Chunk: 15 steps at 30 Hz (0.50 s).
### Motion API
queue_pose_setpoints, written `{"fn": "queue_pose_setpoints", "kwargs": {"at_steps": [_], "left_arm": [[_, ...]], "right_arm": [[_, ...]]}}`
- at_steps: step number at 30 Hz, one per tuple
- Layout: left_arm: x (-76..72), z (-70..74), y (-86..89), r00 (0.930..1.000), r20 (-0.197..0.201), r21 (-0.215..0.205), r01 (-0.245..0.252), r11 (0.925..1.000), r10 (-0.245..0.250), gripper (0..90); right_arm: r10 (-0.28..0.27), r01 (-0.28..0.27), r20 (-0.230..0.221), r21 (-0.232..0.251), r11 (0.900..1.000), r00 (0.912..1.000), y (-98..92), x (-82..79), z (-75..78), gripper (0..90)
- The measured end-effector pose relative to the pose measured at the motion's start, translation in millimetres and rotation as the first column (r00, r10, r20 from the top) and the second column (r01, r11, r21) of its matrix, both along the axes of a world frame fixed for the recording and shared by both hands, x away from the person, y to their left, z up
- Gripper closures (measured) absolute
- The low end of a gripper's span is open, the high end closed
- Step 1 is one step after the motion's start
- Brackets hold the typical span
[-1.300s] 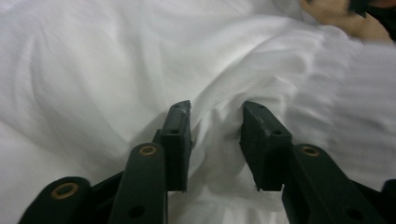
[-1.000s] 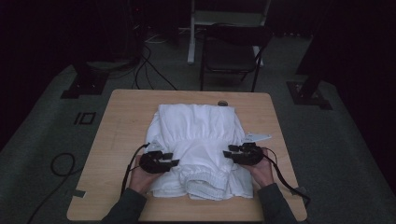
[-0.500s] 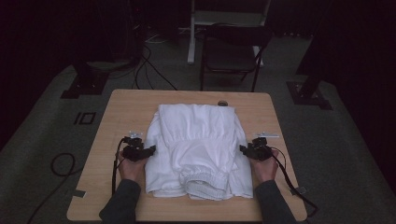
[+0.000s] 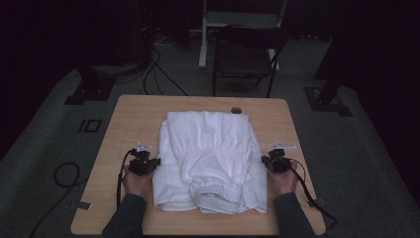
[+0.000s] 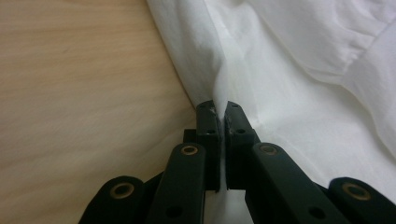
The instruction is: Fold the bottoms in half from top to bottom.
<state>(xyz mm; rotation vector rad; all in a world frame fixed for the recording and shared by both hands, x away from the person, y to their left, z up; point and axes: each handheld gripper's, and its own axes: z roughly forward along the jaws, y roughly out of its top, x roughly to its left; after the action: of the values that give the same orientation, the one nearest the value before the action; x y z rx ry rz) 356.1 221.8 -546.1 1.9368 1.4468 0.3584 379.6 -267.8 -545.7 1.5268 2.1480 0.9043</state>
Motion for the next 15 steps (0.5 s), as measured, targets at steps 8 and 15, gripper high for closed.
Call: {"fn": "queue_pose_setpoints", "kwargs": {"at_steps": [8,15], "left_arm": [[-15.5,3.0,15.6,0.9993,-0.038,-0.014,-0.004,0.9999,0.004,70.0],[-0.6,19.7,23.7,0.9983,0.046,-0.07,-0.033,0.997,0.037,51.2]], "right_arm": [[-0.025,0.026,-0.034,0.049,0.998,0.9991,-30.0,-15.9,0.2,88.3],[0.008,-0.025,0.108,0.151,0.988,0.9941,-11.7,-7.3,26.5,55.9]]}}
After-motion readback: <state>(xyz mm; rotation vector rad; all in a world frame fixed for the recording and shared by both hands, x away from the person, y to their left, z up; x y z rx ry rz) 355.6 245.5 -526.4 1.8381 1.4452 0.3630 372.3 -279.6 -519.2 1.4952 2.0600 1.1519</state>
